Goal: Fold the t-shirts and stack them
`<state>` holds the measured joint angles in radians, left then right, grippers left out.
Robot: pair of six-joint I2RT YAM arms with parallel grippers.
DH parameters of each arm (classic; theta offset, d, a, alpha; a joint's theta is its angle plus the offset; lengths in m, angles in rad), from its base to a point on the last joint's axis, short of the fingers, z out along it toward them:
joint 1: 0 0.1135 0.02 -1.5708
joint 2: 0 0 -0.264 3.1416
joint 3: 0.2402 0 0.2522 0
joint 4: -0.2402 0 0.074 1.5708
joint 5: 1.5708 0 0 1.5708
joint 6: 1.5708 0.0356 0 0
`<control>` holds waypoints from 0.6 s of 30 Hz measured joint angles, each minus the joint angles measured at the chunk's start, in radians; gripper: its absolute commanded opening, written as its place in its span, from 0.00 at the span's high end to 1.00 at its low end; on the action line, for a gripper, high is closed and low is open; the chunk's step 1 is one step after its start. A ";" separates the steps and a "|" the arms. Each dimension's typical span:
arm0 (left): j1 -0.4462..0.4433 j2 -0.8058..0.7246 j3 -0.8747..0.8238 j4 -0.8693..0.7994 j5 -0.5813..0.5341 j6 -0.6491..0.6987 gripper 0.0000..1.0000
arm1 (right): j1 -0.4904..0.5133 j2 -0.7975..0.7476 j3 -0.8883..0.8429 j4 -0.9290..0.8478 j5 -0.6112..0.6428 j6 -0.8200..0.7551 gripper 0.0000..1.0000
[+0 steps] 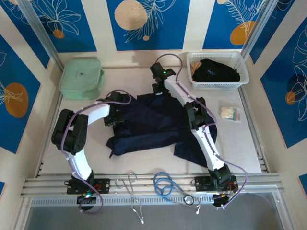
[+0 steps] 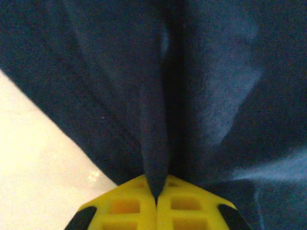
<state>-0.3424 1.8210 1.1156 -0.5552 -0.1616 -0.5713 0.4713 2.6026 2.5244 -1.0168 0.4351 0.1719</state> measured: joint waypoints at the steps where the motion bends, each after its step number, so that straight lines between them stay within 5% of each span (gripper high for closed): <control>1: 0.000 0.001 0.001 0.000 0.000 -0.002 1.00 | -0.006 -0.038 -0.009 0.003 0.015 -0.003 1.00; 10: 0.000 0.001 0.014 -0.019 -0.009 0.006 1.00 | -0.015 -0.287 0.055 0.157 0.142 -0.131 1.00; 18: 0.000 0.002 0.046 -0.117 -0.083 0.028 1.00 | -0.027 -0.076 0.185 0.385 0.270 -0.282 1.00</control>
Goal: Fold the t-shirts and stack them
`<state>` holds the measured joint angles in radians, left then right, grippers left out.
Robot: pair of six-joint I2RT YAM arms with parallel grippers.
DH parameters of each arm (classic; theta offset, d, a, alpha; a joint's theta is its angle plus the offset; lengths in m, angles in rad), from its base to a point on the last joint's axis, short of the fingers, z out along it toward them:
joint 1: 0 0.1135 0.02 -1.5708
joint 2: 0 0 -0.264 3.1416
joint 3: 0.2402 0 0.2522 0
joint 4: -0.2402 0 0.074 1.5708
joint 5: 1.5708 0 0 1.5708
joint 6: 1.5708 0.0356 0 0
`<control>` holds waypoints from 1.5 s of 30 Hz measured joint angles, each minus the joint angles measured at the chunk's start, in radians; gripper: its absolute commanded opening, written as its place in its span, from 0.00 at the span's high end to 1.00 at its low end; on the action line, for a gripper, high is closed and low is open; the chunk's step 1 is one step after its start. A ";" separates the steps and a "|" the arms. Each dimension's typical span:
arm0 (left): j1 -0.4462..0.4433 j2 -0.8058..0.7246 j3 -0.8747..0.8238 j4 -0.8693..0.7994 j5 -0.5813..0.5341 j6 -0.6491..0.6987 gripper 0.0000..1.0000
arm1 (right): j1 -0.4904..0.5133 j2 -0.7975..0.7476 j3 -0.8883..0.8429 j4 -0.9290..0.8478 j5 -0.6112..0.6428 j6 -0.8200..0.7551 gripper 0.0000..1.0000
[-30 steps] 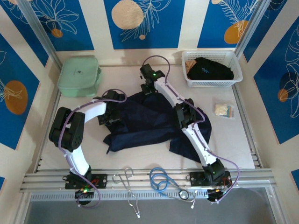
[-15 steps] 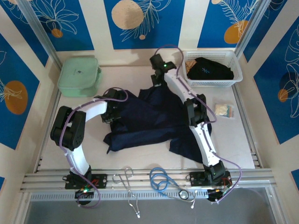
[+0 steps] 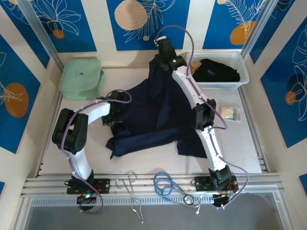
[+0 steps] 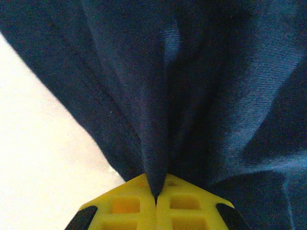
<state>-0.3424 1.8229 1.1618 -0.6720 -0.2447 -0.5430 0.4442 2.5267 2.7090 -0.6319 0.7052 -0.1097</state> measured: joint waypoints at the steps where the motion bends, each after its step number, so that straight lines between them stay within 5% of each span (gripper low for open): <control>1: 0.000 0.000 0.005 -0.008 -0.010 0.001 1.00 | -0.004 0.048 0.032 0.015 0.019 -0.006 1.00; 4: 0.000 0.000 0.019 -0.033 -0.045 0.004 1.00 | -0.021 0.147 0.060 0.046 0.066 -0.004 0.89; 8: 0.000 0.000 0.043 -0.077 -0.104 0.008 1.00 | -0.042 0.195 0.046 0.030 0.070 0.034 0.39; 10: 0.000 0.000 0.065 -0.098 -0.135 0.019 1.00 | -0.050 0.192 0.045 0.008 0.064 0.061 0.32; 15: 0.000 0.000 0.157 -0.130 -0.201 0.047 1.00 | -0.050 0.094 -0.064 -0.093 0.043 0.161 0.32; 23: 0.011 0.070 0.286 -0.141 -0.284 0.098 1.00 | 0.000 -0.557 -0.970 -0.073 -0.036 0.401 0.34; 29: 0.026 0.130 0.307 -0.159 -0.311 0.124 1.00 | 0.058 -0.896 -1.430 -0.096 -0.123 0.612 0.39; 38: 0.050 0.166 0.370 -0.167 -0.326 0.150 1.00 | 0.129 -1.061 -1.898 -0.121 -0.338 0.888 0.51; 45: 0.057 0.184 0.390 -0.166 -0.326 0.171 1.00 | 0.141 -0.985 -1.902 -0.105 -0.420 0.990 0.68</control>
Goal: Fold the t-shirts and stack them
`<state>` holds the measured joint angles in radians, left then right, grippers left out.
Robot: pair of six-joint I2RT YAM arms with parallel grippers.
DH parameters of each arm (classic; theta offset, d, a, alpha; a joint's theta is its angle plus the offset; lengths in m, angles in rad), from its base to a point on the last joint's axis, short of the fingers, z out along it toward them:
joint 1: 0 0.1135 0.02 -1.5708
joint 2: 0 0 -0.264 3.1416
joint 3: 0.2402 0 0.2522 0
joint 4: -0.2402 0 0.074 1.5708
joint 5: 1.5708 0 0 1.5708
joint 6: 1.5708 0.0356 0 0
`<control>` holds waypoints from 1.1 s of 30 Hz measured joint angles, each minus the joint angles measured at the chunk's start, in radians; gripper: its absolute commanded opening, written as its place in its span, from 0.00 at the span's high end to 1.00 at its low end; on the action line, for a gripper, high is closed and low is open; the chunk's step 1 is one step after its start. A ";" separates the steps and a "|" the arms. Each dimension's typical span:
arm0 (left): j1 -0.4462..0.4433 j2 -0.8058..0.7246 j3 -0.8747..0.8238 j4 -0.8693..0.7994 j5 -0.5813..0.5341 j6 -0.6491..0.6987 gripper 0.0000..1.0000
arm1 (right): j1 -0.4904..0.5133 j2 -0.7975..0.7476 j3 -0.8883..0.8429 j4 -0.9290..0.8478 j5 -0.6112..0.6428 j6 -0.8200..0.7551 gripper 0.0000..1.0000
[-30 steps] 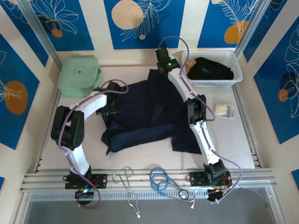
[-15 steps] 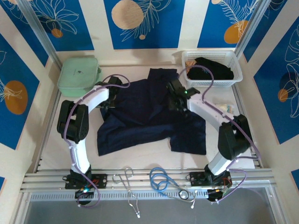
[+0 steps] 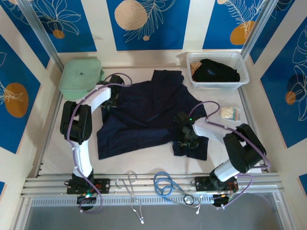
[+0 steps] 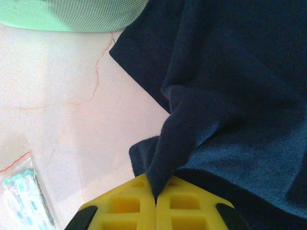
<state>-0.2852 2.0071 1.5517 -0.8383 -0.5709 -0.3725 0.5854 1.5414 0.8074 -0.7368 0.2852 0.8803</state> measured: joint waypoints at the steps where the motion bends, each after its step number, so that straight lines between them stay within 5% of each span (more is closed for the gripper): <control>1: 0.001 0.000 0.000 0.000 0.000 0.006 1.00 | 0.001 0.023 0.021 -0.012 -0.002 0.010 0.70; 9: 0.019 0.000 0.000 0.001 -0.016 0.051 1.00 | 0.022 0.053 0.054 -0.046 0.000 0.115 0.74; 18: 0.028 0.001 0.000 0.009 -0.023 0.094 0.97 | 0.032 -0.055 -0.023 -0.190 0.037 0.199 1.00; 20: 0.027 0.001 -0.008 0.013 -0.005 0.093 0.85 | 0.002 -0.086 -0.040 -0.206 0.047 0.201 1.00; 23: 0.025 0.001 -0.044 0.019 0.020 0.083 0.52 | -0.040 -0.122 -0.060 -0.222 0.059 0.197 0.99; 26: 0.022 0.001 -0.071 0.012 0.032 0.074 0.24 | -0.075 -0.132 -0.071 -0.236 0.067 0.179 0.82; 31: 0.006 -0.013 -0.074 -0.019 0.039 0.055 0.01 | -0.094 -0.133 -0.053 -0.246 0.057 0.114 0.53; 33: -0.004 -0.037 -0.074 -0.044 0.038 0.050 0.01 | -0.095 -0.133 -0.016 -0.263 0.053 0.084 0.47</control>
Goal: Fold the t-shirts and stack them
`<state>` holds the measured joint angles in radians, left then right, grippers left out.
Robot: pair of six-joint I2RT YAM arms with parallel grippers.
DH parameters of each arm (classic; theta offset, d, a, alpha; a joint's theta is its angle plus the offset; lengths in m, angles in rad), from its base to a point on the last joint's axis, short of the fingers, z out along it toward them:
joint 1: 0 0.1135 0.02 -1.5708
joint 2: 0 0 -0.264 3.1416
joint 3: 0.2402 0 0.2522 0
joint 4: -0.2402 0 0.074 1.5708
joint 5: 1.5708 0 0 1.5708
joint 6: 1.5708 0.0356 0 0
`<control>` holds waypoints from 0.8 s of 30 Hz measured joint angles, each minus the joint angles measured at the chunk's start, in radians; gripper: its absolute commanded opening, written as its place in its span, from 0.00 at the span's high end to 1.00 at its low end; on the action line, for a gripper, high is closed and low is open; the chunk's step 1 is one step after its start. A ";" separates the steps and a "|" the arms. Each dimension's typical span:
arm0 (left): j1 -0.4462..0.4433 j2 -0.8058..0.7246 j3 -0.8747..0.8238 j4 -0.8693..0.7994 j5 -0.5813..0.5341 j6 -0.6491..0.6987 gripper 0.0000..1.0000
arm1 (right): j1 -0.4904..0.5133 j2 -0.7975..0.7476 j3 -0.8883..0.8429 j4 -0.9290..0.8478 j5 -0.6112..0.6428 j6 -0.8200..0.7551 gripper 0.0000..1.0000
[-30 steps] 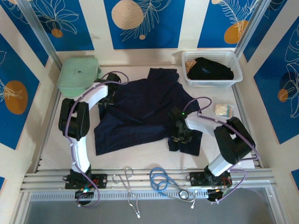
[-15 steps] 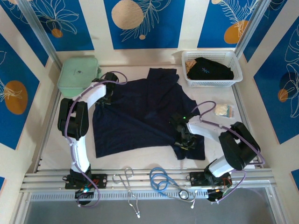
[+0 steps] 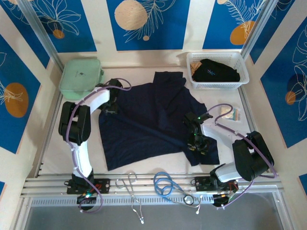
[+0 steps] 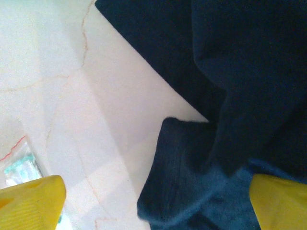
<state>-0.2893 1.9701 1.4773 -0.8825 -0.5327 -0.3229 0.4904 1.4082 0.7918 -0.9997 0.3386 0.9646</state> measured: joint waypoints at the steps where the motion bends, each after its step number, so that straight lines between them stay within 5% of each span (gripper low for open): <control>1: -0.008 -0.021 0.000 -0.016 0.000 -0.004 0.01 | -0.002 0.000 0.029 -0.011 0.001 -0.018 0.46; 8: -0.114 -0.189 -0.020 -0.080 0.012 -0.045 0.00 | -0.100 -0.009 0.221 -0.017 -0.030 -0.173 0.49; 13: -0.203 -0.252 -0.174 -0.035 0.145 -0.103 0.31 | -0.230 0.114 0.349 0.045 -0.090 -0.278 0.61; 16: -0.235 -0.244 -0.307 0.041 0.266 -0.158 0.40 | -0.285 0.246 0.431 0.097 -0.108 -0.315 0.69; 24: -0.280 -0.208 -0.413 0.146 0.372 -0.272 0.42 | -0.426 0.486 0.521 0.204 -0.138 -0.324 0.82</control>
<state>-0.5690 1.7622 1.0641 -0.7361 -0.1604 -0.5953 0.0643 1.8938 1.3132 -0.7956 0.2008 0.6403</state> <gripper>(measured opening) 0.579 0.184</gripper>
